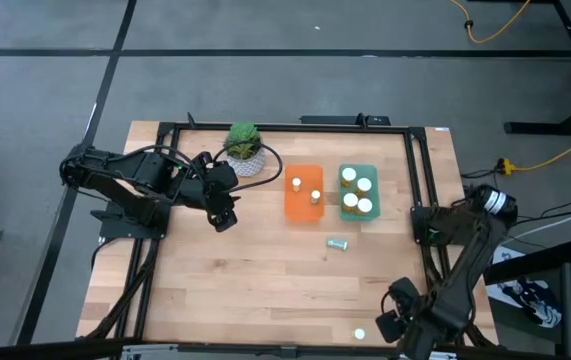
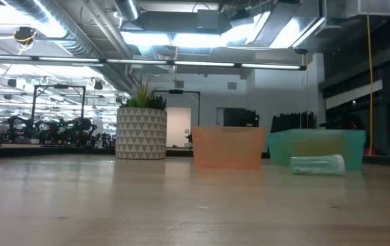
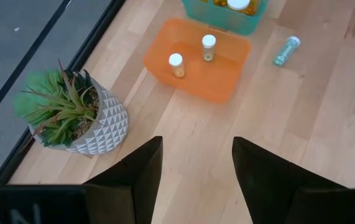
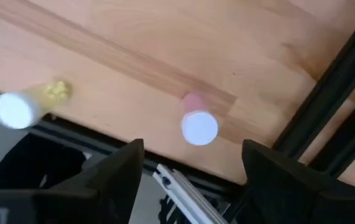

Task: Pick and place medicine bottles into bin by pill shape (circle, oval)
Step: Put the small pink bottle into the orange bin

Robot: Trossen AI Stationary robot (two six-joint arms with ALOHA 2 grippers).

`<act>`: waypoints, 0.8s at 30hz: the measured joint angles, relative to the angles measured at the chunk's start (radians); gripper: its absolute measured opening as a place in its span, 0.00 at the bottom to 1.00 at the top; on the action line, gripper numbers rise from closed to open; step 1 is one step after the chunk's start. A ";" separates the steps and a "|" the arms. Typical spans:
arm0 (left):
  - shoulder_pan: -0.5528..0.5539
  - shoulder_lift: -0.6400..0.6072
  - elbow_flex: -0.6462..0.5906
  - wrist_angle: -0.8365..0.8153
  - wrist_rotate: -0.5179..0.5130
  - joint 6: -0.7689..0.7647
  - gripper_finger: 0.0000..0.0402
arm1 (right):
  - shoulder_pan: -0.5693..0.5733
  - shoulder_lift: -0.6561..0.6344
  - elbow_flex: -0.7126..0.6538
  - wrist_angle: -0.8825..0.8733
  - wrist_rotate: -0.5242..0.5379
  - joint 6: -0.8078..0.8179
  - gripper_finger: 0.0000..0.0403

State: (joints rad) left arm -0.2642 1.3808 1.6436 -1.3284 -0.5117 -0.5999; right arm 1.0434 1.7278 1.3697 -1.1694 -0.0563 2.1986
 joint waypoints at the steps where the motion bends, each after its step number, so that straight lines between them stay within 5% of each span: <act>1: 0.000 0.000 0.000 0.001 0.000 0.000 0.47 | 0.007 0.011 0.000 0.002 0.000 0.015 0.68; 24: 0.000 0.000 0.000 0.006 0.000 0.001 0.47 | 0.033 0.119 -0.092 0.116 -0.025 0.103 0.62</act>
State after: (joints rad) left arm -0.2642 1.3808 1.6437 -1.3228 -0.5117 -0.5992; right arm 1.0760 1.8469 1.2777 -1.0536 -0.0813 2.3019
